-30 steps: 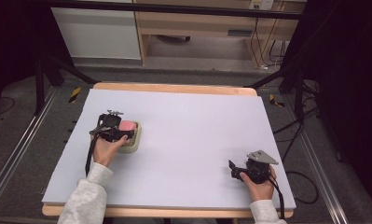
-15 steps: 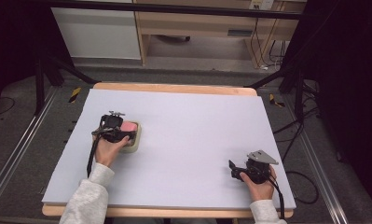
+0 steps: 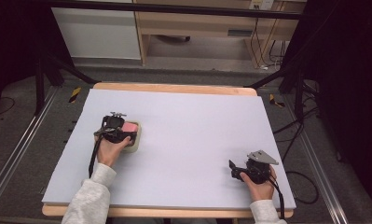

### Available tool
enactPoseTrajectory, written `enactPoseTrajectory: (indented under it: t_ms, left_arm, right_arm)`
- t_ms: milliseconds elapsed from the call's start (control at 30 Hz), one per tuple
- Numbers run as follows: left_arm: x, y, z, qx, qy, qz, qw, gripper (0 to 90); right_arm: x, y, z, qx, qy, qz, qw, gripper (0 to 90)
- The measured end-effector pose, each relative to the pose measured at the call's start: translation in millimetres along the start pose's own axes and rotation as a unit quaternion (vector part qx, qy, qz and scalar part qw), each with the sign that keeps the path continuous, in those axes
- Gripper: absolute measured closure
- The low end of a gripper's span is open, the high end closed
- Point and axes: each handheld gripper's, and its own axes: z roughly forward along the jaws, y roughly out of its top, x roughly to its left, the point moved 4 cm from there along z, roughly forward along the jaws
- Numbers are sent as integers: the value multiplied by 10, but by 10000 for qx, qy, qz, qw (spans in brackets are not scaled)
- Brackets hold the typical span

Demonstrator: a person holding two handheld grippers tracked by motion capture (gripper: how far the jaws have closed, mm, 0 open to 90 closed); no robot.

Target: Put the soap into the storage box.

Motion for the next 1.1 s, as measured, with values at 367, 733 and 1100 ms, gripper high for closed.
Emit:
enactPoseTrajectory:
  t_ms: [367,733,1100]
  left_arm:
    - [9,-31,21,11,115,20,9999,372]
    - [14,-62,13,20,77,20,10000,370]
    - [28,29,-201,-431,-82,18,9990,353]
  right_arm:
    - [4,0,-4,0,9,10,10000,76]
    - [-4,-1,3,-5,-20,-30,10000,75]
    - [-3,0,3,-2,-19,-27,10000,74]
